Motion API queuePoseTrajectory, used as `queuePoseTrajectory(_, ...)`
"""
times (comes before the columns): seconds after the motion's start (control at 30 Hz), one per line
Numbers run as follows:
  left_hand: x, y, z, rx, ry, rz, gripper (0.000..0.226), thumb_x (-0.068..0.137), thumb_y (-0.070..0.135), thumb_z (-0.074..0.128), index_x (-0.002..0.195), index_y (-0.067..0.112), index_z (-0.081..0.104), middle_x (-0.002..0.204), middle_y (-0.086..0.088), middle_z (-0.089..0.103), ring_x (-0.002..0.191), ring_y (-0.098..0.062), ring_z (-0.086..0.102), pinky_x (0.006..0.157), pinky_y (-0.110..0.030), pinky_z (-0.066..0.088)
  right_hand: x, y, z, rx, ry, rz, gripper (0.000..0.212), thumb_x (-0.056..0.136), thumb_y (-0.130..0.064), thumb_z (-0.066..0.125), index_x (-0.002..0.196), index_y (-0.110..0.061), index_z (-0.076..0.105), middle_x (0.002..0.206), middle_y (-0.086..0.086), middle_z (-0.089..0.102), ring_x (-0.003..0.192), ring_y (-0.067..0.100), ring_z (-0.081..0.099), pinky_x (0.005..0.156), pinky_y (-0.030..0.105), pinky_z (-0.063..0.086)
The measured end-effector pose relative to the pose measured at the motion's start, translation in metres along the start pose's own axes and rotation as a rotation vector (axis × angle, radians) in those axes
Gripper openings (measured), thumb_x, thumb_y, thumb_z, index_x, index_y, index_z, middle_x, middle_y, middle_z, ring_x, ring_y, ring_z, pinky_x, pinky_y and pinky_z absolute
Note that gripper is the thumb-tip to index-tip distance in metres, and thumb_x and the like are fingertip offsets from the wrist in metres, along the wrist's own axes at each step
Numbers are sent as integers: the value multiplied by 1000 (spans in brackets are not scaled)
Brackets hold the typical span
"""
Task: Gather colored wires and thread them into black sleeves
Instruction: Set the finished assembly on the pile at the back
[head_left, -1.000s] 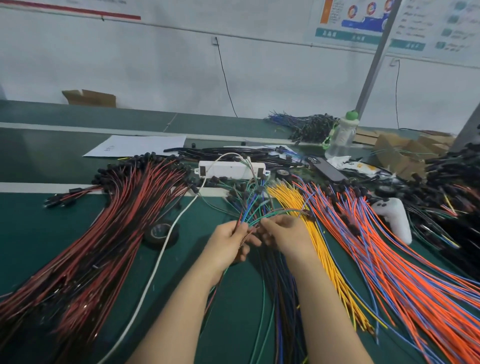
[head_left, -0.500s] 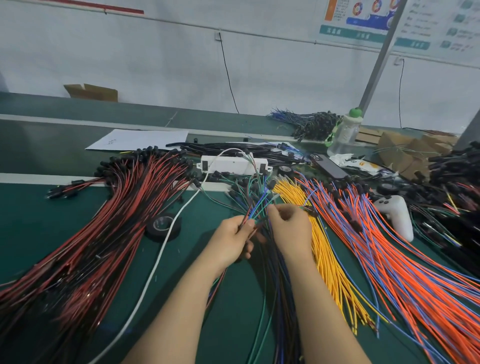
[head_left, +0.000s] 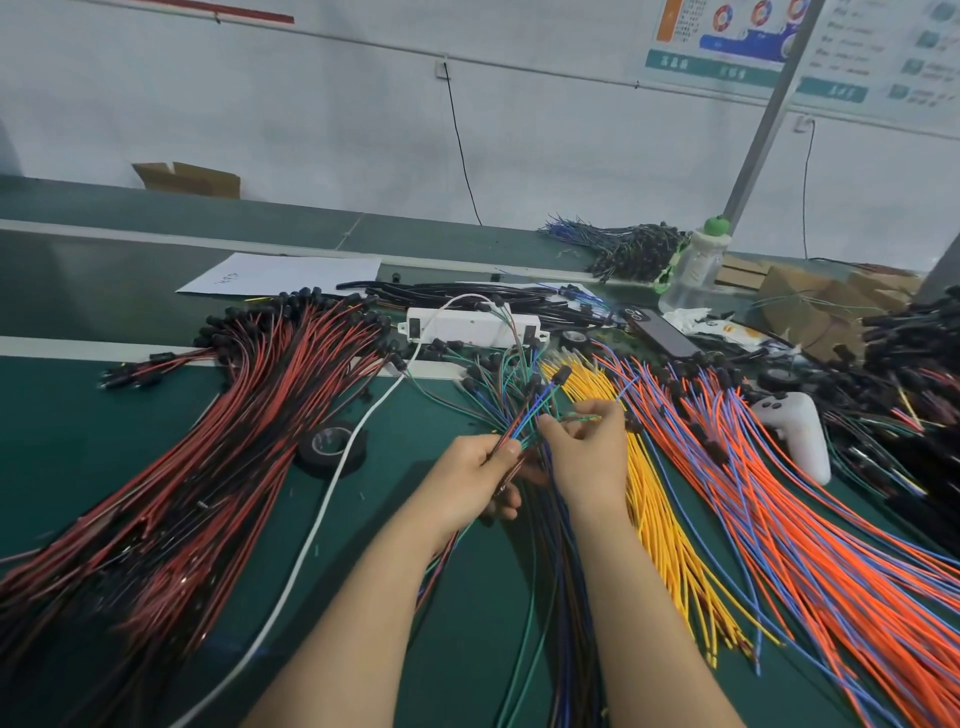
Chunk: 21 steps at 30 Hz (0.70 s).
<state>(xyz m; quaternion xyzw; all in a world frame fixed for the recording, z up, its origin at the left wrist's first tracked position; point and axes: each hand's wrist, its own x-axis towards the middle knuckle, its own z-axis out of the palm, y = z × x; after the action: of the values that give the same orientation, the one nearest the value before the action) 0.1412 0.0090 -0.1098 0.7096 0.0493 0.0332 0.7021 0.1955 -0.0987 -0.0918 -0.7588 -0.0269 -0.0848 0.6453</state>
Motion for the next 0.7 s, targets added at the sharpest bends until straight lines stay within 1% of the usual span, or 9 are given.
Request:
queuePoseTrajectory(0.07, 0, 0, 0, 16, -10, 0, 26, 101, 22, 41, 86, 9, 57, 94, -17, 71, 46, -6, 50, 46, -20, 45, -1, -1, -1, -43, 22, -58, 24, 87, -14, 67, 99, -17, 46, 72, -1, 50, 61, 12, 49, 53, 18, 39)
queuePoseTrajectory(0.13, -1, 0, 0, 5, -28, 4, 26, 101, 22, 41, 83, 8, 51, 89, -19, 68, 43, -5, 42, 44, -19, 38, -1, -3, -1, -99, -34, -78, 11, 88, -19, 66, 93, -14, 57, 71, -1, 55, 61, 12, 52, 52, 15, 40)
queuePoseTrajectory(0.23, -2, 3, 0, -44, -57, -20, 20, 101, 21, 41, 89, 7, 46, 86, -19, 64, 40, -5, 29, 41, -16, 26, 1, -4, -3, -94, -163, -14, 19, 89, -23, 65, 81, -6, 69, 57, -1, 55, 50, 10, 48, 48, 19, 38)
queuePoseTrajectory(0.33, -1, 6, -1, -79, -44, -60, 28, 99, 21, 43, 102, -5, 54, 85, -18, 67, 38, -5, 27, 39, -16, 24, 0, -7, -7, 65, -218, 101, 21, 89, -14, 65, 69, -10, 65, 38, -11, 47, 31, 0, 38, 35, 11, 29)
queuePoseTrajectory(0.4, -1, 7, -1, -115, -37, -78, 27, 98, 19, 42, 103, -5, 54, 86, -19, 69, 38, -5, 28, 38, -16, 25, -1, -9, -9, 138, -226, 145, 21, 89, -11, 64, 68, -12, 61, 33, -13, 44, 28, -1, 37, 33, 9, 27)
queuePoseTrajectory(0.47, -1, 9, -1, -151, -38, -87, 24, 98, 18, 41, 100, -1, 55, 84, -16, 72, 37, -5, 29, 37, -15, 26, -1, -10, -10, 150, -213, 132, 22, 89, -10, 62, 68, -13, 60, 36, -13, 46, 31, -1, 39, 36, 11, 30)
queuePoseTrajectory(0.57, 0, 7, -4, -164, -48, -83, 24, 99, 17, 39, 95, 3, 58, 80, -12, 74, 38, -4, 28, 36, -13, 26, -2, -10, -9, 111, -159, 67, 21, 90, -13, 62, 69, -15, 60, 58, -3, 53, 49, 9, 43, 50, 21, 37)
queuePoseTrajectory(0.63, -1, 6, -4, -152, -51, -78, 22, 99, 17, 40, 91, 5, 56, 79, -11, 73, 38, -4, 30, 37, -13, 28, -3, -10, -6, 128, -170, 54, 22, 90, -12, 63, 69, -14, 59, 63, 2, 52, 52, 14, 46, 46, 23, 41)
queuePoseTrajectory(0.7, -2, 6, -4, -160, -47, -84, 24, 100, 18, 40, 87, 8, 58, 80, -11, 73, 39, -4, 34, 37, -14, 30, -4, -11, -5, 193, -199, 87, 24, 90, -10, 63, 67, -12, 59, 58, 1, 53, 48, 13, 52, 38, 20, 44)
